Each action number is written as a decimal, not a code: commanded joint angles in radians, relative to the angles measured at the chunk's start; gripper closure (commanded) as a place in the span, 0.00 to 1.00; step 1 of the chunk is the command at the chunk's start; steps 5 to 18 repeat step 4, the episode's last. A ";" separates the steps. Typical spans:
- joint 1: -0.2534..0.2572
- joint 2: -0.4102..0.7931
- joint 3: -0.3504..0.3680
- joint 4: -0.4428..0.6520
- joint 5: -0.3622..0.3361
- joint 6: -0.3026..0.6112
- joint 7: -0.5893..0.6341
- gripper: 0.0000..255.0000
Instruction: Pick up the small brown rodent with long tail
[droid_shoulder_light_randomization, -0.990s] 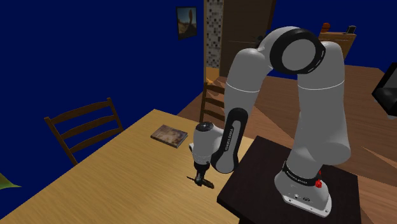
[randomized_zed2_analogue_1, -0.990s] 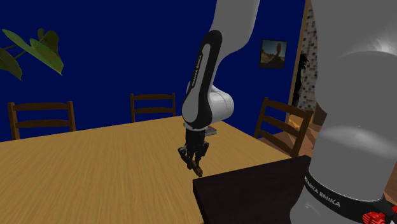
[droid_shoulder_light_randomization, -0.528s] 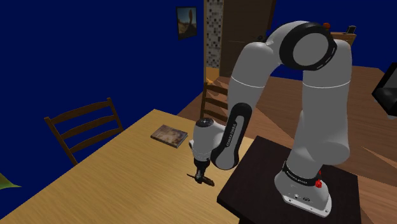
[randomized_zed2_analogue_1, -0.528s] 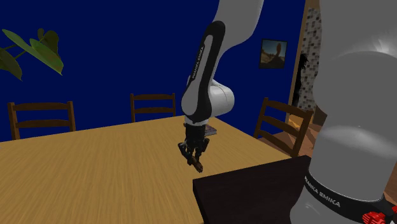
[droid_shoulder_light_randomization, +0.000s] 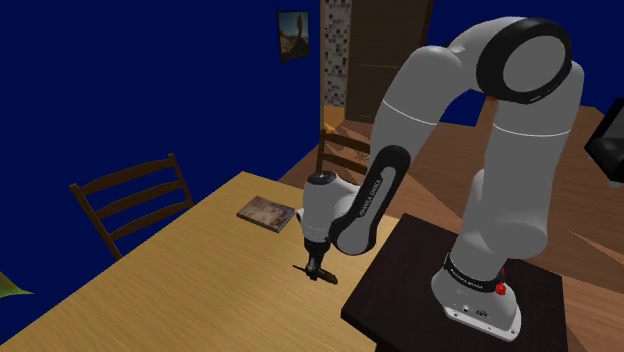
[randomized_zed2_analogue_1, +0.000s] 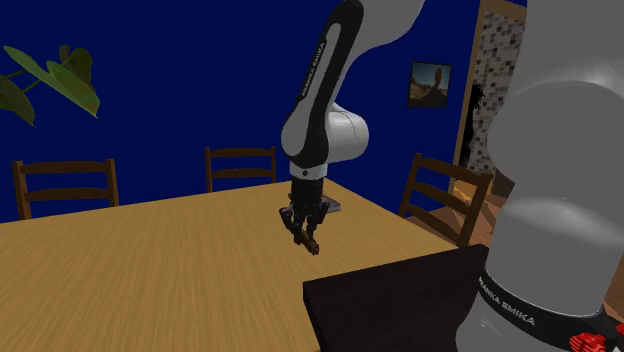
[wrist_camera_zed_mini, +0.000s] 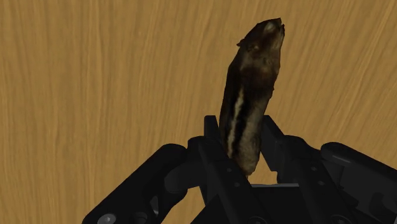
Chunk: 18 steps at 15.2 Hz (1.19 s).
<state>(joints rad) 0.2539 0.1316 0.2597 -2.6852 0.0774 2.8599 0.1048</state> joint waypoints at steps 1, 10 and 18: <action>-0.005 -0.035 0.009 -0.003 0.018 -0.032 -0.011 1.00; -0.005 -0.055 0.012 -0.004 0.029 -0.050 -0.017 1.00; -0.005 -0.055 0.012 -0.004 0.029 -0.050 -0.017 1.00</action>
